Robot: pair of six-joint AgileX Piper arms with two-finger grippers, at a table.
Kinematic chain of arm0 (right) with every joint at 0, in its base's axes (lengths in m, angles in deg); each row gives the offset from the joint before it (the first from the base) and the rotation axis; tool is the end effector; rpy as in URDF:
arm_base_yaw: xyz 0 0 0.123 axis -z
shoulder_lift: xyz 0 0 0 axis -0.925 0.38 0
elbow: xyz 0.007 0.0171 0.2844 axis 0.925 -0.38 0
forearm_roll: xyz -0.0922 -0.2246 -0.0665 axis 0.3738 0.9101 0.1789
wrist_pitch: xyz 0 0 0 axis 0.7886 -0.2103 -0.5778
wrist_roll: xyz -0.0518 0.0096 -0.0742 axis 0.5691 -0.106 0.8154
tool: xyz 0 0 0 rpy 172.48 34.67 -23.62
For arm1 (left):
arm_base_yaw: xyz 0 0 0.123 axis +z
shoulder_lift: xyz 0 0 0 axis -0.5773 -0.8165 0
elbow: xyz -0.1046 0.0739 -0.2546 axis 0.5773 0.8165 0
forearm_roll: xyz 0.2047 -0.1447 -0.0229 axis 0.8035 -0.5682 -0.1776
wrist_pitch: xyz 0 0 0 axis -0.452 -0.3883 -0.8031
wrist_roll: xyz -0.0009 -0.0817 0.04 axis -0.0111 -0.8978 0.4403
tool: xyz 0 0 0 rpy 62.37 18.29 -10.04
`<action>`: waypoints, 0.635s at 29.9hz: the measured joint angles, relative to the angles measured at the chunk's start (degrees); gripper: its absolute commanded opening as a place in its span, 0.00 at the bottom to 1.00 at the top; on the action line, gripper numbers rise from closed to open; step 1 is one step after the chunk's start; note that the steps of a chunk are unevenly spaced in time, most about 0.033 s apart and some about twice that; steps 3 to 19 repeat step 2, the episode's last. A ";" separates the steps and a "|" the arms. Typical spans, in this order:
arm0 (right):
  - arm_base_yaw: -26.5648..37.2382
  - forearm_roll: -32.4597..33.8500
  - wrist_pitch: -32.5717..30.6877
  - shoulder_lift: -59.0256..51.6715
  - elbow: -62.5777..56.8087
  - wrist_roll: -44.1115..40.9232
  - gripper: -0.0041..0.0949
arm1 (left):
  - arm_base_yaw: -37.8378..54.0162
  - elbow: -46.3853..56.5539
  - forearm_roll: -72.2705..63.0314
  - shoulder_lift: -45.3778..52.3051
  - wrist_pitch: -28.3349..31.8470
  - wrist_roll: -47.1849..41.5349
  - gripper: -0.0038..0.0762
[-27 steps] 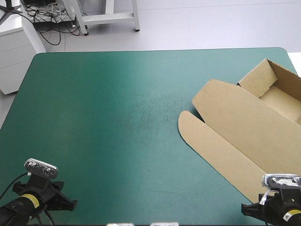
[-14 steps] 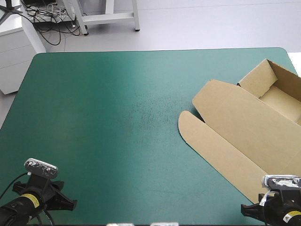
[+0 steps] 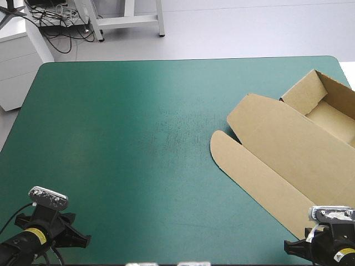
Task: Fold the box
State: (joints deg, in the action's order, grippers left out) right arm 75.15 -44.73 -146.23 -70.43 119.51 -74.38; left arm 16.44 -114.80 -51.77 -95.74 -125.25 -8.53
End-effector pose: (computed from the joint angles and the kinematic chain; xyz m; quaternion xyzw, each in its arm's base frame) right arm 0.0241 0.0101 0.2731 -0.0092 0.9404 0.0296 0.3388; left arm 0.0585 -0.0157 0.2650 0.1391 0.9333 -0.0362 0.3290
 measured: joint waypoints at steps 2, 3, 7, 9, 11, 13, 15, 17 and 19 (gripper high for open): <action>0.00 0.00 0.00 0.00 0.00 0.00 0.02 | 0.00 0.00 0.00 0.00 0.00 0.00 0.04; 0.00 0.00 0.00 0.00 0.00 0.00 0.02 | 0.00 0.00 0.00 0.00 0.00 0.00 0.04; 0.00 0.00 0.00 0.00 0.00 0.00 0.02 | 0.00 0.00 0.00 0.00 0.00 0.00 0.04; 0.00 0.00 0.00 0.00 0.00 0.00 0.02 | 0.00 0.00 0.00 0.00 0.00 0.00 0.04; 0.00 0.00 0.00 0.00 0.00 0.00 0.02 | 0.00 0.00 0.00 0.00 0.00 0.00 0.04; 0.00 0.00 0.00 0.00 0.00 0.00 0.02 | 0.00 0.00 0.00 0.00 0.00 0.00 0.04; 0.00 0.00 0.00 0.00 0.00 0.00 0.02 | 0.00 0.00 0.00 0.00 0.00 0.00 0.04; 0.00 0.00 0.00 0.00 0.00 0.00 0.02 | 0.00 0.00 0.00 0.00 0.00 0.00 0.04; 0.00 0.00 0.00 0.00 0.00 0.00 0.02 | 0.00 0.00 0.00 0.00 0.00 0.00 0.04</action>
